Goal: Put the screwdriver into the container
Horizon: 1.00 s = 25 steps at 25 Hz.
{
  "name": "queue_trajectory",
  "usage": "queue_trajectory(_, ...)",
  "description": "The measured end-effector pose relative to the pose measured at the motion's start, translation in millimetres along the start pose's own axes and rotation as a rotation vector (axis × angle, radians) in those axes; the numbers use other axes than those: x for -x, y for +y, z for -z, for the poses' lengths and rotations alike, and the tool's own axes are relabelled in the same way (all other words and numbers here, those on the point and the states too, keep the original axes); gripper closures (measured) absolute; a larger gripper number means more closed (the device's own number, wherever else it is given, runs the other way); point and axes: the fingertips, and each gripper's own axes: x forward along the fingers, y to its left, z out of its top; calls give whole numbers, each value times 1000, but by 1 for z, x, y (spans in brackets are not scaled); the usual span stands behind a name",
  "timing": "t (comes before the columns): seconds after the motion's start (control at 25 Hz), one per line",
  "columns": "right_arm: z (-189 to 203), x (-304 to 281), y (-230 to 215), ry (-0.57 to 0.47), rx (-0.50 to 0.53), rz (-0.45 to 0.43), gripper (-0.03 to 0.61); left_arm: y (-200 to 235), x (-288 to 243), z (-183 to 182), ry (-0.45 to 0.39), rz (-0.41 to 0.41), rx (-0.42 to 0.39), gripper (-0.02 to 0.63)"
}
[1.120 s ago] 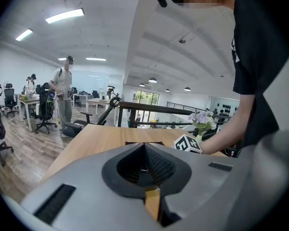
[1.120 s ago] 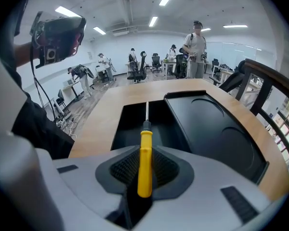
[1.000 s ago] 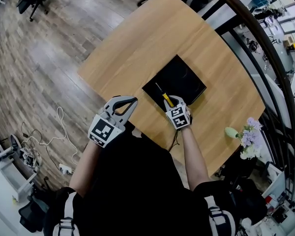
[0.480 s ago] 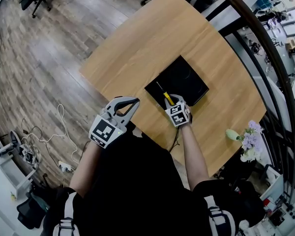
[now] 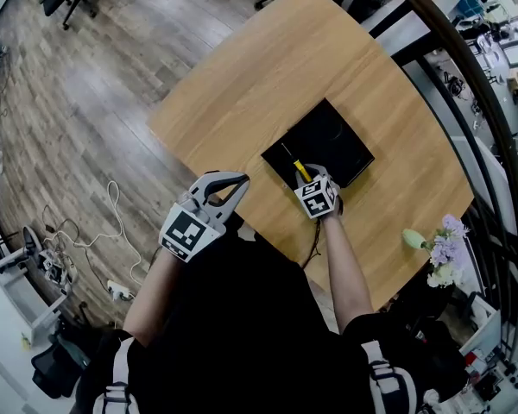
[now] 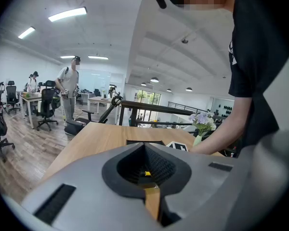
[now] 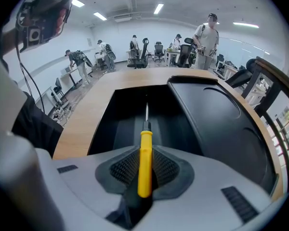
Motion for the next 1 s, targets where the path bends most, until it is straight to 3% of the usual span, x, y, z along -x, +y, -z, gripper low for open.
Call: queue_trajectory(1.0, 3, 23, 8, -53, -6, 48, 463, -25, 7, -6, -14, 20, -45, 592)
